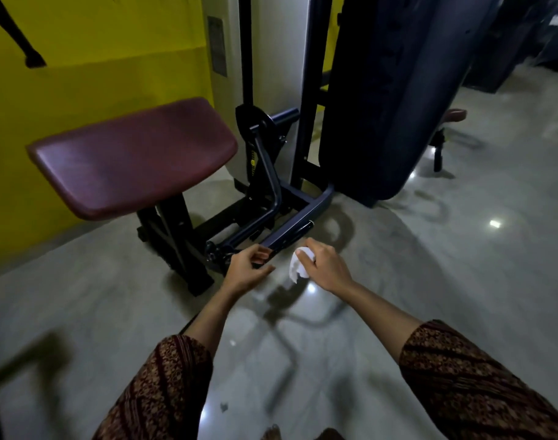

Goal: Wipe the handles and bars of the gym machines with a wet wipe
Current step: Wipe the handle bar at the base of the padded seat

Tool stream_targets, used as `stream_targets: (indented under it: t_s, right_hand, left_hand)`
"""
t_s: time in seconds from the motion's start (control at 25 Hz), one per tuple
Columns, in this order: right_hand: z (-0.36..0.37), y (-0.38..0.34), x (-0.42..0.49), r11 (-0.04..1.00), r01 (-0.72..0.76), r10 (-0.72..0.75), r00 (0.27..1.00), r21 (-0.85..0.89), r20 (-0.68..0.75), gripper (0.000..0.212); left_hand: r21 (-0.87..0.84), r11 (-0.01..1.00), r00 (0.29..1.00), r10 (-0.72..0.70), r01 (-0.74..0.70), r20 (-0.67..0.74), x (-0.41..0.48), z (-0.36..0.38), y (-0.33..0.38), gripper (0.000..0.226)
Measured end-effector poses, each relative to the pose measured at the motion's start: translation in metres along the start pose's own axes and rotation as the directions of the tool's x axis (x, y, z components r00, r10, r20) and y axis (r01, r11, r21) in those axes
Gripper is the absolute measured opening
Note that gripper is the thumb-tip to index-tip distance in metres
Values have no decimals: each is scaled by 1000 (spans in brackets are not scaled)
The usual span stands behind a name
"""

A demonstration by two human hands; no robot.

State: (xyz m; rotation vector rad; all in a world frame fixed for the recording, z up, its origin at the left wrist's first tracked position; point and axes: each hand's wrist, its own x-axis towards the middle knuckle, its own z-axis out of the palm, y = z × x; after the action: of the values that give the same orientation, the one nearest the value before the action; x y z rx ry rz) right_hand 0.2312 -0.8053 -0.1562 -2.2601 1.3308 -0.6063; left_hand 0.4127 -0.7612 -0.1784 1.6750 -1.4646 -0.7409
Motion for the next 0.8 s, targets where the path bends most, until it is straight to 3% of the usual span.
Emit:
stream_targets:
  t_s: [0.32, 0.48, 0.8]
  right_hand:
    - [3, 32, 62, 995, 84, -88, 992, 52, 94, 22]
    - [4, 35, 92, 972, 206, -226, 951, 111, 209, 21]
    - [3, 44, 119, 921, 355, -389, 871, 162, 300, 22]
  left_hand:
    - [32, 993, 989, -106, 110, -106, 42, 4, -3, 29]
    - [-6, 983, 947, -177, 182, -267, 42, 9, -1, 26]
    - [-10, 954, 869, -277, 299, -410, 31, 26, 6, 27]
